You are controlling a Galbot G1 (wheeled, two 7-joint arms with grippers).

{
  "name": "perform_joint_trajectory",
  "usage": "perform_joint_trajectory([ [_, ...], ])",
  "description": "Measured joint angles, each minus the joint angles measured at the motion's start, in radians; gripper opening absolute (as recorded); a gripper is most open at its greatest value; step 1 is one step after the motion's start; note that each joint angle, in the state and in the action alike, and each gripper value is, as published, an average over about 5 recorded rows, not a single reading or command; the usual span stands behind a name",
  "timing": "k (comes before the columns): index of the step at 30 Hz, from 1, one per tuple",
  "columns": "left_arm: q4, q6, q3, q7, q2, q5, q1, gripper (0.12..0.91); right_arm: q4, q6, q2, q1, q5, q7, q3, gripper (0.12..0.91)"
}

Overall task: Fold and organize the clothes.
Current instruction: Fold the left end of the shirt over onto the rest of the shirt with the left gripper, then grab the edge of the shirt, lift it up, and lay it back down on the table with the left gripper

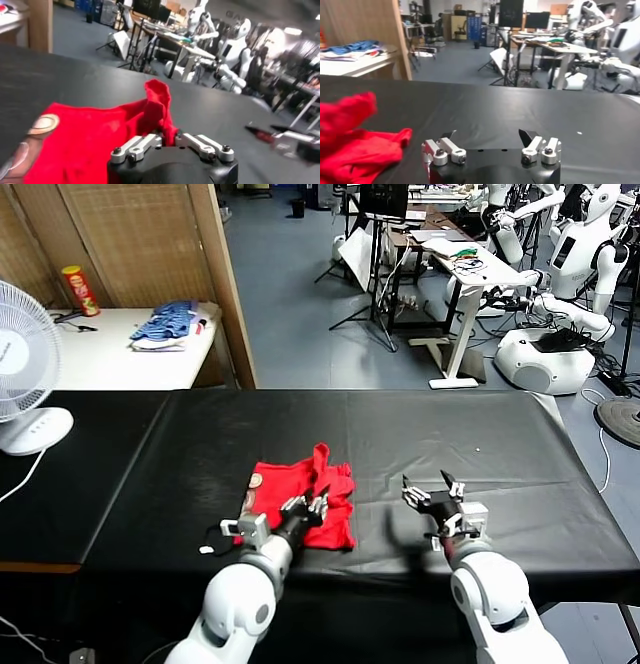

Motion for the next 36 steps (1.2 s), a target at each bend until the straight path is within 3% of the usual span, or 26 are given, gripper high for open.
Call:
perform_joint_trajectory([
  [3,-0.019,-0.013,-0.015,0.003,0.001,0.006,0.009,0.683,-0.013,0.004,-0.003,0.028,0.010,-0.023,-0.040,0.798],
  [6,-0.040,-0.033,-0.043,0.013,0.028,0.032,0.026,0.777,-0.029,0.010,-0.001,0.066,0.015,-0.047,-0.090,0.798],
  [13,-0.038,-0.060,-0.160,0.021,0.114,0.059,0.087,0.798,-0.096,-0.002,0.026,0.169,-0.032,-0.069,-0.233,0.798],
  [18,-0.020,-0.064,-0.225,0.024,0.123,0.058,0.106,0.798,-0.160,-0.026,0.046,0.191,-0.195,-0.065,-0.303,0.798],
  [23,0.009,-0.072,-0.257,0.037,0.114,0.058,0.107,0.798,-0.207,0.017,0.063,0.191,-0.315,-0.035,-0.321,0.798],
  [28,0.046,-0.084,-0.284,0.061,0.105,0.015,0.102,0.798,-0.189,0.065,0.082,0.184,-0.213,0.005,-0.297,0.798],
  [36,0.109,-0.090,-0.304,0.093,0.092,-0.140,0.086,0.798,-0.060,0.057,0.051,0.138,0.068,0.010,-0.197,0.798],
])
